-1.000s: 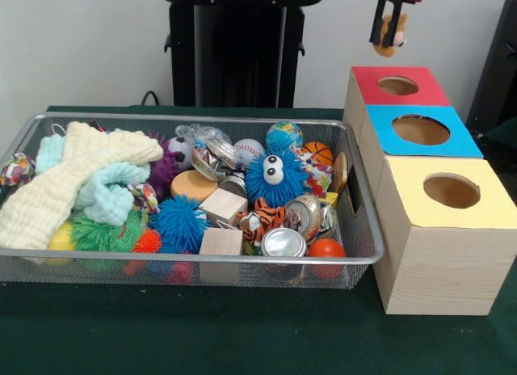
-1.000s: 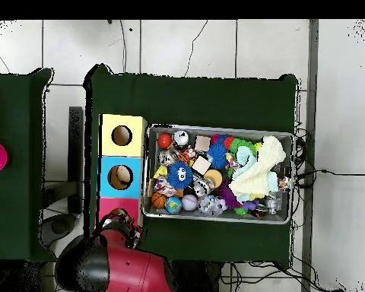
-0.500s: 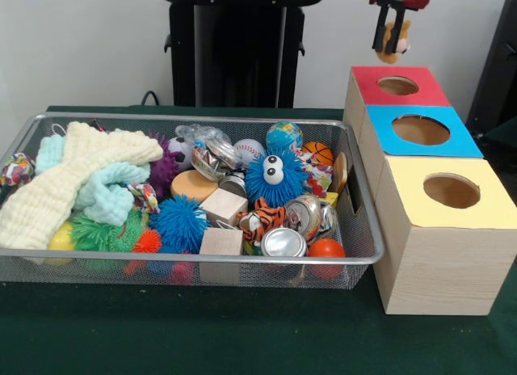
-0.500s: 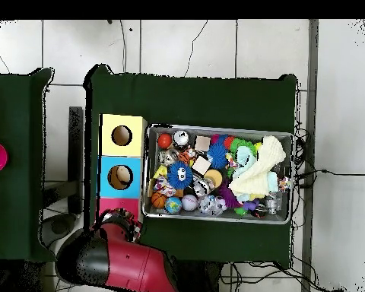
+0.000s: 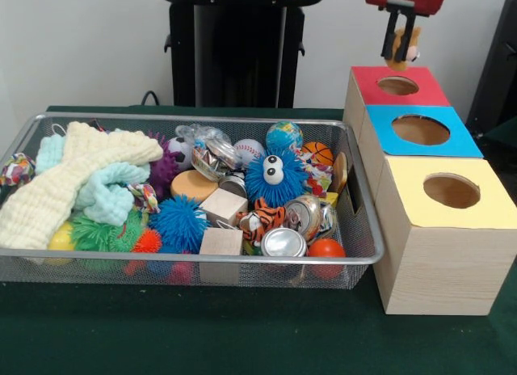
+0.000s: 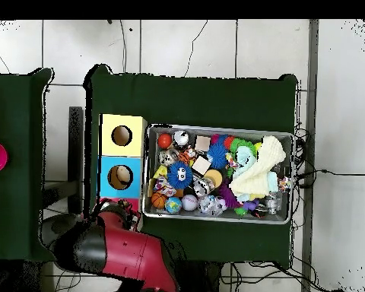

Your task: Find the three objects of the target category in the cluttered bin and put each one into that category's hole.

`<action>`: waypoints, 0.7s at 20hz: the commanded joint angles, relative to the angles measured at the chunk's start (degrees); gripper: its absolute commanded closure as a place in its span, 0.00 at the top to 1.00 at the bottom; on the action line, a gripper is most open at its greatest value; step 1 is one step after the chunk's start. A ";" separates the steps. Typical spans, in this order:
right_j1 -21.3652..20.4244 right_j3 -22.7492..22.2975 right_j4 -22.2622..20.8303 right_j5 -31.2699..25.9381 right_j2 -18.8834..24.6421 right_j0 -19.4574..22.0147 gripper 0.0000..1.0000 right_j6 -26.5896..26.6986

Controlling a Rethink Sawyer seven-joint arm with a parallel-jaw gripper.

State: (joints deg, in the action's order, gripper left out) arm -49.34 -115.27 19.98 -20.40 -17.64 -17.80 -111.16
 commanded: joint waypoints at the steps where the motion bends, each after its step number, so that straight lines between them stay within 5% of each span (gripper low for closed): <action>1: 2.20 4.20 2.77 -6.33 0.16 -0.28 0.00 -15.59; 14: 5.64 2.99 2.84 -0.30 4.57 3.62 0.00 -12.63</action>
State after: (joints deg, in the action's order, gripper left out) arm -47.15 -113.60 20.23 -20.40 -17.53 -16.93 -112.10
